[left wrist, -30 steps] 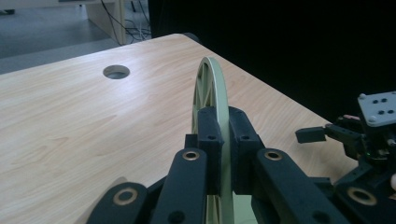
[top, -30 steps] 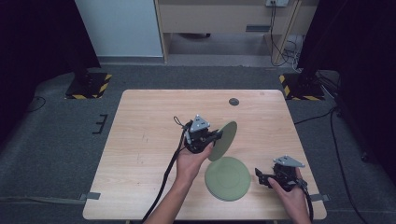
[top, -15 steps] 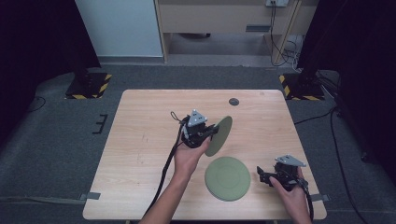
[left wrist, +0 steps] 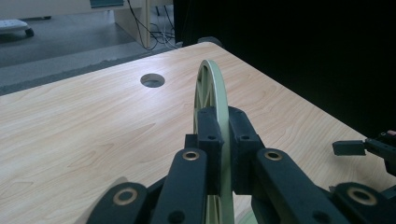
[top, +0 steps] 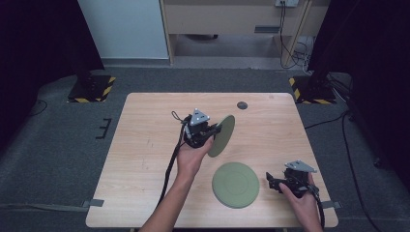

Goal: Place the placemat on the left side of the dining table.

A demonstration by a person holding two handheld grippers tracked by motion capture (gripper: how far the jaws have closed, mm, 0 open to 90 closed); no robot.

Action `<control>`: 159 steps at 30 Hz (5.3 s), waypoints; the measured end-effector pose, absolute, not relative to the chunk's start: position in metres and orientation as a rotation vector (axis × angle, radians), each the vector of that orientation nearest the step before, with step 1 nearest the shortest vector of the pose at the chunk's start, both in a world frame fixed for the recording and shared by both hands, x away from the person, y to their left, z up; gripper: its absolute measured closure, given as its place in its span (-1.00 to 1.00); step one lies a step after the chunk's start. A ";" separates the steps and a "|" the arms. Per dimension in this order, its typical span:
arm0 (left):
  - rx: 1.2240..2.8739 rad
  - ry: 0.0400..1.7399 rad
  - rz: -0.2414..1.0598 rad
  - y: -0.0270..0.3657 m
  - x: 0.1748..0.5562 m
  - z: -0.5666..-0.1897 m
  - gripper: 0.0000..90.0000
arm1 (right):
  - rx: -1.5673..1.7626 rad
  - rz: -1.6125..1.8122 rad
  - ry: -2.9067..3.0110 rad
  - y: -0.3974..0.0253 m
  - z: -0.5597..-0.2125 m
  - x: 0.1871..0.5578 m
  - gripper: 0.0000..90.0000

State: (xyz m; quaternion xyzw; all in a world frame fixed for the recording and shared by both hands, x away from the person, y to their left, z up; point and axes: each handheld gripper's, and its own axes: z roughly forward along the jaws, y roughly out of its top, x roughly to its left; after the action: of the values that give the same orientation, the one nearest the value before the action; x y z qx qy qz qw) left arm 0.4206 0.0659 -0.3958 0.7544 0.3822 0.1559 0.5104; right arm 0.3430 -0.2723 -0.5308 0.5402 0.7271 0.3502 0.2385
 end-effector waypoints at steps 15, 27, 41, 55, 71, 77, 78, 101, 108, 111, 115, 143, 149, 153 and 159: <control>1.804 0.962 0.409 0.081 0.426 -0.394 0.90 | 1.473 0.956 1.998 -0.272 -0.531 0.343 -0.91; 1.790 0.988 0.421 0.092 0.430 -0.393 0.90 | 1.479 0.953 1.997 -0.272 -0.531 0.343 -0.91; 1.774 1.017 0.438 0.106 0.432 -0.392 0.90 | 1.479 0.953 1.997 -0.272 -0.531 0.343 -0.91; 1.761 1.029 0.441 0.114 0.433 -0.392 0.90 | 1.482 0.951 1.996 -0.273 -0.531 0.343 -0.91; 1.744 1.060 0.453 0.129 0.434 -0.394 0.90 | 1.482 0.950 1.997 -0.272 -0.531 0.343 -0.91; 1.741 1.069 0.458 0.133 0.434 -0.394 0.90 | 1.482 0.950 1.995 -0.272 -0.531 0.343 -0.91; 1.738 1.071 0.458 0.134 0.434 -0.394 0.90 | 1.481 0.950 1.995 -0.272 -0.531 0.343 -0.91; 1.727 1.094 0.474 0.147 0.435 -0.395 0.90 | 1.477 0.951 1.999 -0.272 -0.531 0.343 -0.91; 1.725 1.101 0.476 0.150 0.434 -0.397 0.90 | 1.476 0.950 1.999 -0.272 -0.532 0.342 -0.91; 1.726 1.107 0.478 0.152 0.434 -0.398 0.90 | 1.478 0.948 1.999 -0.272 -0.532 0.343 -0.91; 1.727 1.113 0.481 0.156 0.434 -0.400 0.90 | 1.475 0.948 1.999 -0.271 -0.532 0.342 -0.91; 1.727 1.171 0.482 0.179 0.432 -0.419 0.90 | 1.474 0.941 2.005 -0.270 -0.533 0.342 -0.90; 1.728 1.178 0.480 0.181 0.432 -0.422 0.90 | 1.473 0.940 2.006 -0.270 -0.533 0.342 -0.90; 1.728 1.180 0.480 0.182 0.432 -0.423 0.90 | 1.473 0.941 2.005 -0.270 -0.533 0.342 -0.90; 1.724 1.187 0.480 0.185 0.431 -0.425 0.90 | 1.471 0.940 2.004 -0.270 -0.533 0.343 -0.90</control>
State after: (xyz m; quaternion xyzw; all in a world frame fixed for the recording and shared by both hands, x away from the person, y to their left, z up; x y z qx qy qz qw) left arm 0.4310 0.1846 -0.4255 0.7056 0.4858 0.1965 0.4770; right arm 0.3425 -0.2702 -0.5325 0.5374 0.7321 0.3435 0.2393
